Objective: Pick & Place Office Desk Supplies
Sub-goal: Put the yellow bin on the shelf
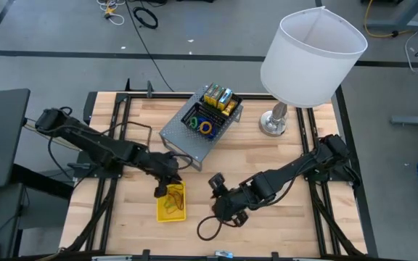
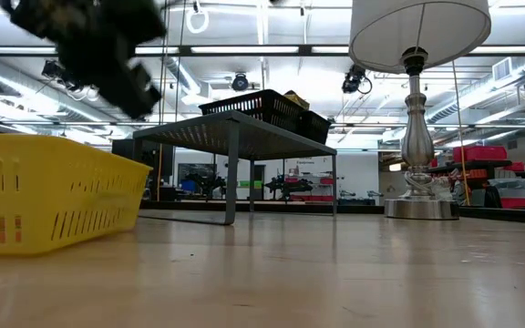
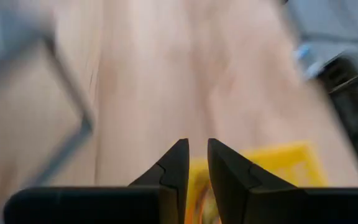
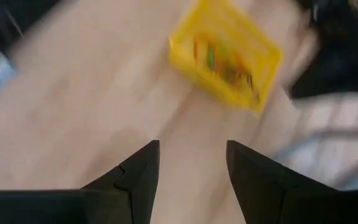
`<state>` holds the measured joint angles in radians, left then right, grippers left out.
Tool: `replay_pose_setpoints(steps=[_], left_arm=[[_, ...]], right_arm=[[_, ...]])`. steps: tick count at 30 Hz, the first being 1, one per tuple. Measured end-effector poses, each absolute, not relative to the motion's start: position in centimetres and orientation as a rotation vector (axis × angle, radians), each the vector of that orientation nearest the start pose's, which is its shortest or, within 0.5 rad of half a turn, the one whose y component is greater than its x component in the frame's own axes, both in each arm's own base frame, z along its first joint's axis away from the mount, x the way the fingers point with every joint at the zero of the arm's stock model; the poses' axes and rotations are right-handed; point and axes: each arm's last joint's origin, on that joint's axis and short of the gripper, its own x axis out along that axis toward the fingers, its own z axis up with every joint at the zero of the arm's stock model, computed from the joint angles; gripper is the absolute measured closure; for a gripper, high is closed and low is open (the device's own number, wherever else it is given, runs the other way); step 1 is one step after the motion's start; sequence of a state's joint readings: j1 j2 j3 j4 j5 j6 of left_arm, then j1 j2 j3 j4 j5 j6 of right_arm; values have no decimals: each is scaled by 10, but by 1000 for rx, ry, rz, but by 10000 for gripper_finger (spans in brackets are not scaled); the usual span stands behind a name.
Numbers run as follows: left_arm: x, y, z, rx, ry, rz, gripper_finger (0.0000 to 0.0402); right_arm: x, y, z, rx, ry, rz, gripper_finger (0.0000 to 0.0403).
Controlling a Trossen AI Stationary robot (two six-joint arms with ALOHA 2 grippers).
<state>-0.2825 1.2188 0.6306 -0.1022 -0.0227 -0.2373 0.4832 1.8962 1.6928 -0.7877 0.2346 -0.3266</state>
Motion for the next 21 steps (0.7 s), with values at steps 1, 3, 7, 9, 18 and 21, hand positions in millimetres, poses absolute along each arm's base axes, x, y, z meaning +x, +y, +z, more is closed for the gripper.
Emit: replay_pose_setpoints(steps=[1, 3, 7, 9, 18, 21], left_arm=[[232, -68, 211, -98, 645, -204, 337], [231, -71, 228, -47, 499, -272, 337], [221, -81, 256, 73, 263, -428, 337], [210, -82, 265, 112, 198, -447, 338], [156, -75, 235, 128, 127, -274, 339], [143, -72, 218, 95, 95, -249, 340]], right_arm=[[368, 187, 284, -634, 856, 402, 209], [375, 191, 283, -603, 800, 437, 209], [389, 198, 271, -570, 735, 489, 209], [396, 202, 263, -564, 712, 503, 209], [424, 206, 247, -545, 541, 508, 209], [434, 196, 242, -502, 532, 494, 209]])
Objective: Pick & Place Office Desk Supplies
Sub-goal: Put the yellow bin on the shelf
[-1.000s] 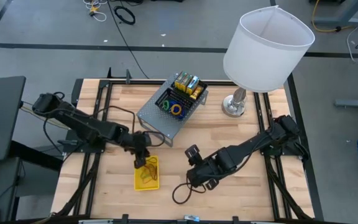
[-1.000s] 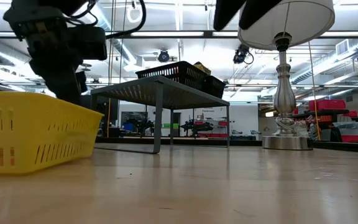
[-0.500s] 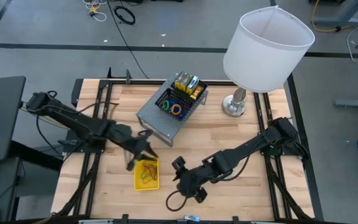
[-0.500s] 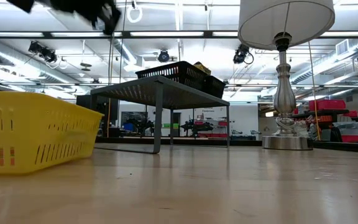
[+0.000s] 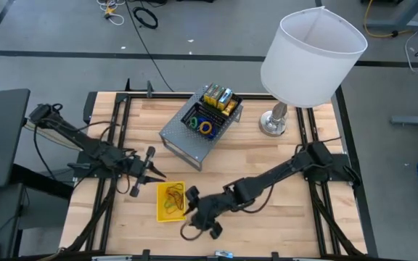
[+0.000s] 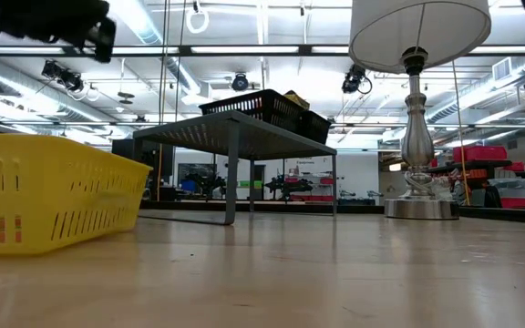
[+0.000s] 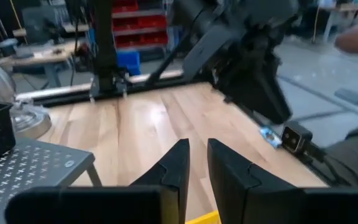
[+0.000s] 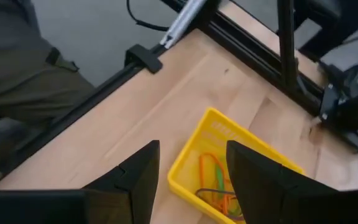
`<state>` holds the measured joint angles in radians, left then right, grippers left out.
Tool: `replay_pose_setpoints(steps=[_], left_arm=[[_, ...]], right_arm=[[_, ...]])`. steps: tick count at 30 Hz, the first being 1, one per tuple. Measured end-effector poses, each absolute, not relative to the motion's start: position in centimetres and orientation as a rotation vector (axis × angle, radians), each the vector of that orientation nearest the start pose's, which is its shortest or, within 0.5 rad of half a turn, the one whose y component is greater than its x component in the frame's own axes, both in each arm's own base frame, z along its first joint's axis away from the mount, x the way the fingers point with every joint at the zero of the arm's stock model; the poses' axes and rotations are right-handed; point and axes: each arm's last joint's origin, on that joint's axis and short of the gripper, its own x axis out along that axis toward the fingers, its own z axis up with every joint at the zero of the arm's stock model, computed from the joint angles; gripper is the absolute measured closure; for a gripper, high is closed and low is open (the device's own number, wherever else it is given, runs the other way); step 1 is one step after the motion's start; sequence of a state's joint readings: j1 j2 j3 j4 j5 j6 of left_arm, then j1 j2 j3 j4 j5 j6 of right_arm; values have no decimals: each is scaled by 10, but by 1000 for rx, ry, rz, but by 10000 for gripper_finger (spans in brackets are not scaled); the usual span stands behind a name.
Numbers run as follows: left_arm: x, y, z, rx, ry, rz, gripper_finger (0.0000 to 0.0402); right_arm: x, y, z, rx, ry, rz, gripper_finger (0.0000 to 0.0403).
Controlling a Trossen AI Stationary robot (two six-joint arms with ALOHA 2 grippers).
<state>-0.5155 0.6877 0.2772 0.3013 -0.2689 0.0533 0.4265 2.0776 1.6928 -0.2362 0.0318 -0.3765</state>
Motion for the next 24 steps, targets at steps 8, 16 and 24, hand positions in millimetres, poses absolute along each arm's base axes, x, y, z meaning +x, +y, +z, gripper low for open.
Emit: replay_pose_setpoints(steps=[8, 16, 24], left_arm=[[125, -64, 197, 109, 3, -179, 340], [123, -61, 197, 142, -18, -131, 340], [123, -60, 198, 172, -27, -96, 340]], right_arm=[[468, 169, 218, -307, 541, 524, 209], [500, 181, 208, -328, 639, 547, 209], [505, 196, 183, -326, 735, 522, 209]])
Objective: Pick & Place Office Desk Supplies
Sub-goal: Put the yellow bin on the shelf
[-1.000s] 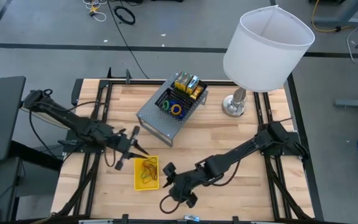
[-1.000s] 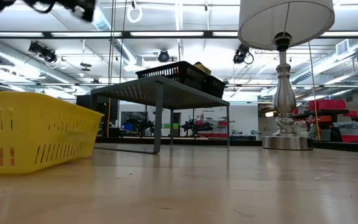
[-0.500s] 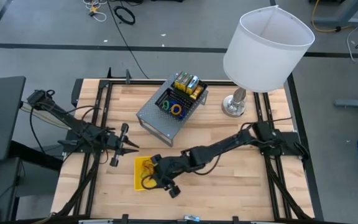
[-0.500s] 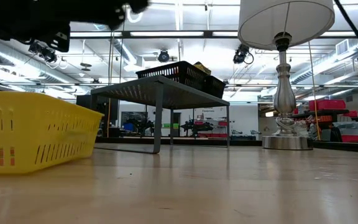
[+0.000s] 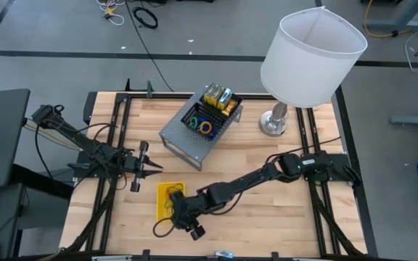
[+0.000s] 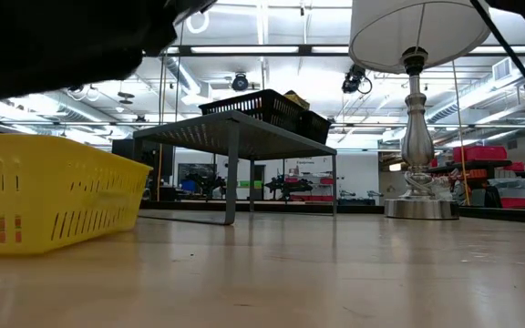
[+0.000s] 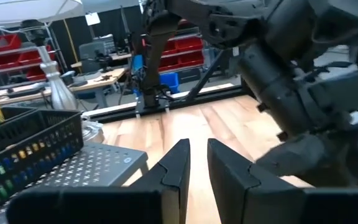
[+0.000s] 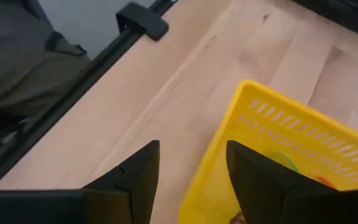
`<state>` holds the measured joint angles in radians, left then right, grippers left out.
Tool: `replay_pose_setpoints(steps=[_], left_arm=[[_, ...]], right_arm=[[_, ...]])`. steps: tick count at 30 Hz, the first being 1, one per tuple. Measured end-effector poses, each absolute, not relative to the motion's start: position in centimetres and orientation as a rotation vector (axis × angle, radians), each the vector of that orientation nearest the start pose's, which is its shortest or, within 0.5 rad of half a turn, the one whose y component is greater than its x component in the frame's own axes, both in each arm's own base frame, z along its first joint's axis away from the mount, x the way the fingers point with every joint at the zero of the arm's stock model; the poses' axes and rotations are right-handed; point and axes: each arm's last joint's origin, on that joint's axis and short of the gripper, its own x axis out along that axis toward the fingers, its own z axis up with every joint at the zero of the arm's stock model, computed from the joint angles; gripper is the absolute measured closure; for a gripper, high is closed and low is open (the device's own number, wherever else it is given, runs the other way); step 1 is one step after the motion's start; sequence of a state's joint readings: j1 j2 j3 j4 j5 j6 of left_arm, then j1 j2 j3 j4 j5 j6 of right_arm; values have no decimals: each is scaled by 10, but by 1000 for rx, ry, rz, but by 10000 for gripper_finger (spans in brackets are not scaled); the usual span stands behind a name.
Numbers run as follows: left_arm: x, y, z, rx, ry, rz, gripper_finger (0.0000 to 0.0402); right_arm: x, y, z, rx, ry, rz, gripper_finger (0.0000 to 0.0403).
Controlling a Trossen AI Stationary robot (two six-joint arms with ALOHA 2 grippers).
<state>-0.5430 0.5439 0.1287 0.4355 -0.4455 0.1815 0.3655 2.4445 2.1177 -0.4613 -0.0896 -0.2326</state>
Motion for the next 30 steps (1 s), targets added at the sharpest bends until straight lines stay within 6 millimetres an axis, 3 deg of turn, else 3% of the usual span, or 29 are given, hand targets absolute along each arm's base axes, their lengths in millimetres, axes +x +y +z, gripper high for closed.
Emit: replay_pose_setpoints(steps=[18, 23, 30], left_arm=[[123, -59, 199, 175, -29, -62, 340], [123, -59, 199, 175, -29, -62, 340], [123, -59, 199, 175, -29, -62, 340]], right_arm=[[507, 196, 159, -324, 802, 446, 218], [506, 194, 156, -325, 829, 441, 274], [502, 192, 152, -364, 884, 415, 387]])
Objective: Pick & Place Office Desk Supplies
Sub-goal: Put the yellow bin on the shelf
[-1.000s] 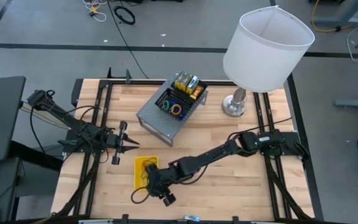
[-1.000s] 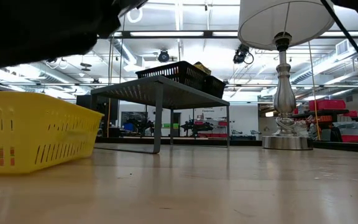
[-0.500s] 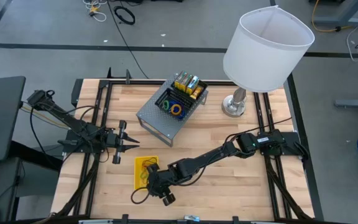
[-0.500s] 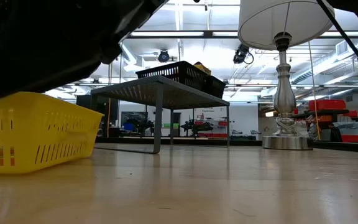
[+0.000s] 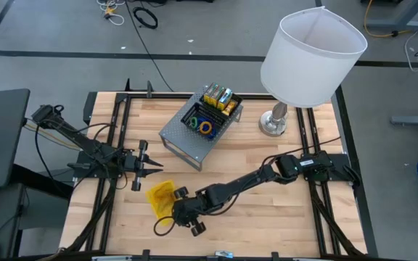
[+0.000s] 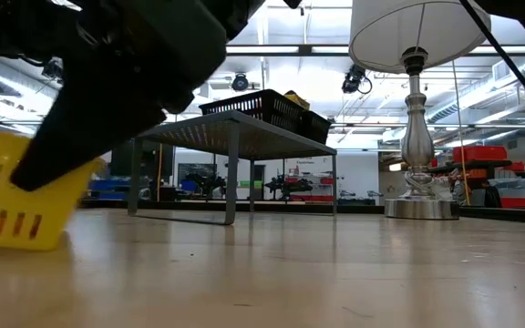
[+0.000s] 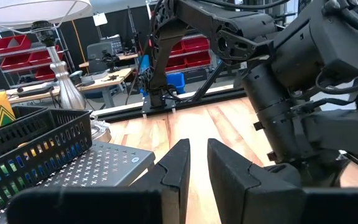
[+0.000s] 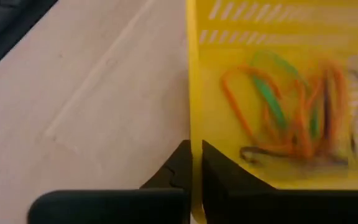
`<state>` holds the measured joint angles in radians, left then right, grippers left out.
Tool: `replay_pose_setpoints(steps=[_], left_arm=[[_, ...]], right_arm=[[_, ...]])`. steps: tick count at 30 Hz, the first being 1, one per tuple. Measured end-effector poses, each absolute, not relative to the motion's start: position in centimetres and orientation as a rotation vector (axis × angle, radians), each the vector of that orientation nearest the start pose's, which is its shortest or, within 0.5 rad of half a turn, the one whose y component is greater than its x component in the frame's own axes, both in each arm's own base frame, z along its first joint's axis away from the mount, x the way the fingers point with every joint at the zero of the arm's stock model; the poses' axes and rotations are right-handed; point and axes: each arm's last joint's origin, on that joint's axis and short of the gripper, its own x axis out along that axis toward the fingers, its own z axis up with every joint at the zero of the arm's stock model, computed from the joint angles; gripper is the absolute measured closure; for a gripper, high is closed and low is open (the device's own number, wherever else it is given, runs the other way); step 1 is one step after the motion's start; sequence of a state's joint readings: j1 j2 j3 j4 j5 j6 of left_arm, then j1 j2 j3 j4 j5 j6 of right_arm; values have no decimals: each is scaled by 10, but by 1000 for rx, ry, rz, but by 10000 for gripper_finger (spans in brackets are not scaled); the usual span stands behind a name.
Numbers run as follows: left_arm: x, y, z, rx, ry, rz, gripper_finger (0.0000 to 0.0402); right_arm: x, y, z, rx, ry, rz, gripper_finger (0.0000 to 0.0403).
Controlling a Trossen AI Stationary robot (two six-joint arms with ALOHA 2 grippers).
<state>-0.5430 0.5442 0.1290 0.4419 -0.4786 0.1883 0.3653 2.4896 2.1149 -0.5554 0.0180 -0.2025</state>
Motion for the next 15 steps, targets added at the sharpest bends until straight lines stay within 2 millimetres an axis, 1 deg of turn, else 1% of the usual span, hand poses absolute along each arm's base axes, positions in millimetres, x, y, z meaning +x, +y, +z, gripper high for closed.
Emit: replay_pose_setpoints(steps=[5, 9, 11, 15], left_arm=[[123, -59, 199, 175, -29, -62, 340], [123, -59, 199, 178, -29, -62, 340], [123, -59, 199, 178, -29, -62, 340], [123, -59, 199, 175, -32, -63, 340]], right_arm=[[493, 192, 152, -388, 981, 417, 394], [481, 194, 156, -413, 1075, 426, 394], [472, 195, 159, -435, 1132, 421, 394], [453, 197, 173, -485, 1239, 423, 394]])
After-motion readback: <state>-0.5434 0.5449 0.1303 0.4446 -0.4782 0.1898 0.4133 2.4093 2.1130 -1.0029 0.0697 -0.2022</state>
